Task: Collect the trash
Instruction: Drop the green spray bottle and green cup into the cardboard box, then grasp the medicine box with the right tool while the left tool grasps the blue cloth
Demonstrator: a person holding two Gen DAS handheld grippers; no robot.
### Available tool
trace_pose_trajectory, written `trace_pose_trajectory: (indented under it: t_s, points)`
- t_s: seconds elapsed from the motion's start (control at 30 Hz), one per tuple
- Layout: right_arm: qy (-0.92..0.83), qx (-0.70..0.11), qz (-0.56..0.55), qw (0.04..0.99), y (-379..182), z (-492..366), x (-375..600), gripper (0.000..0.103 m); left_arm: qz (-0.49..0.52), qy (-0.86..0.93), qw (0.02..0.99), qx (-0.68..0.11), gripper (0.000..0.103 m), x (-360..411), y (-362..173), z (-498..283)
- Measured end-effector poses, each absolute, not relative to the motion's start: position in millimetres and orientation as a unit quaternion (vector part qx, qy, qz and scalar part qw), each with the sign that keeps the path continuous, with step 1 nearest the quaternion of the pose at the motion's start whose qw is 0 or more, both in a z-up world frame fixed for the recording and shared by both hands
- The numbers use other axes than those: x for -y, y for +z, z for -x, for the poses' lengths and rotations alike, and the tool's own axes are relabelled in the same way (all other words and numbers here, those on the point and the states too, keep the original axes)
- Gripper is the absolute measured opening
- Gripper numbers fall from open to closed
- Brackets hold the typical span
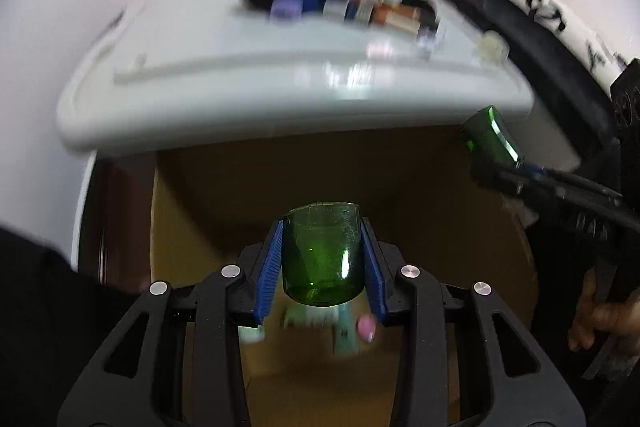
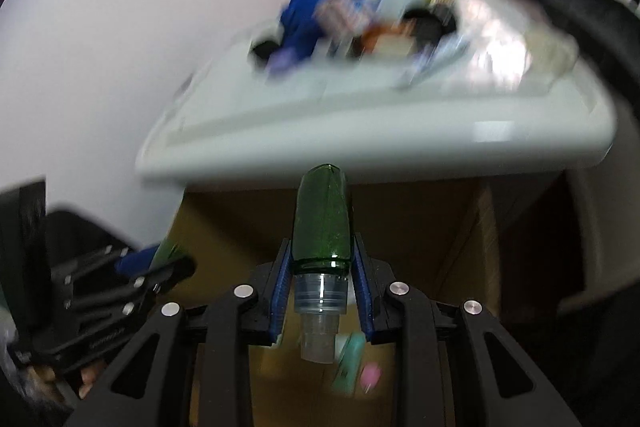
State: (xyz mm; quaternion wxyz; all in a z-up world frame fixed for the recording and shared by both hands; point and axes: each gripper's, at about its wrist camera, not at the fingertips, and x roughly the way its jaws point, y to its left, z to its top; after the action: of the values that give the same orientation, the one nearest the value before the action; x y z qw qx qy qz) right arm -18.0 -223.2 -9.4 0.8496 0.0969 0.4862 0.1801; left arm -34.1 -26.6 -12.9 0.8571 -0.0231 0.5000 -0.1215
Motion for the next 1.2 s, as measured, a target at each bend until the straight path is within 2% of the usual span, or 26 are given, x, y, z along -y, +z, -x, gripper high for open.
trace_pose_trajectory:
  t_s: [0.2, 0.23, 0.27, 0.3, 0.33, 0.5, 0.6, 0.7, 0.87, 1.07, 1.1, 1.13, 1.2]
  points:
    - [0.189, -0.529, -0.058, 0.825, -29, 18, 202, 0.029, 0.018, -0.113, 0.824, -0.555, 0.037, 23, -38, 31]
    - [0.182, -0.541, -0.059, 0.819, -33, 16, 203, 0.036, 0.015, -0.109, 0.821, -0.56, 0.039, 23, -40, 31]
    - [0.172, -0.554, -0.062, 0.813, -38, 14, 204, 0.045, 0.012, -0.105, 0.818, -0.565, 0.055, 23, -43, 29]
    - [0.165, -0.556, -0.066, 0.812, -38, 13, 208, 0.06, 0.003, -0.091, 0.816, -0.57, 0.075, 22, -45, 28]
    - [0.161, -0.553, -0.071, 0.815, -36, 13, 211, 0.061, -0.001, -0.084, 0.818, -0.569, 0.08, 22, -44, 28]
    - [0.167, -0.505, -0.085, 0.843, -6, 4, 222, 0.061, 0.023, -0.09, 0.82, -0.564, 0.08, 14, -44, 25]
    - [0.149, -0.463, -0.048, 0.873, 21, -26, 220, 0.061, 0.042, -0.088, 0.814, -0.573, 0.08, 10, -48, 22]
    - [0.123, -0.408, 0.003, 0.905, 43, -71, 209, 0.066, 0.06, -0.089, 0.81, -0.577, 0.08, 6, -50, 18]
    - [0.097, -0.375, 0.062, 0.92, 50, -144, 186, 0.066, 0.068, -0.089, 0.814, -0.569, 0.08, 5, -49, 19]
    - [0.061, -0.387, 0.123, 0.912, 25, -208, 159, 0.066, 0.073, -0.092, 0.816, -0.566, 0.08, 3, -49, 20]
    - [0.057, -0.392, 0.126, 0.909, 19, -219, 157, 0.056, 0.072, -0.093, 0.816, -0.566, 0.08, 4, -49, 20]
    - [0.057, -0.401, 0.126, 0.906, 13, -228, 157, 0.041, 0.071, -0.095, 0.816, -0.566, 0.08, 5, -49, 20]
    - [0.052, -0.408, 0.114, 0.904, 12, -232, 163, 0.036, 0.065, -0.097, 0.817, -0.565, 0.08, 7, -48, 20]
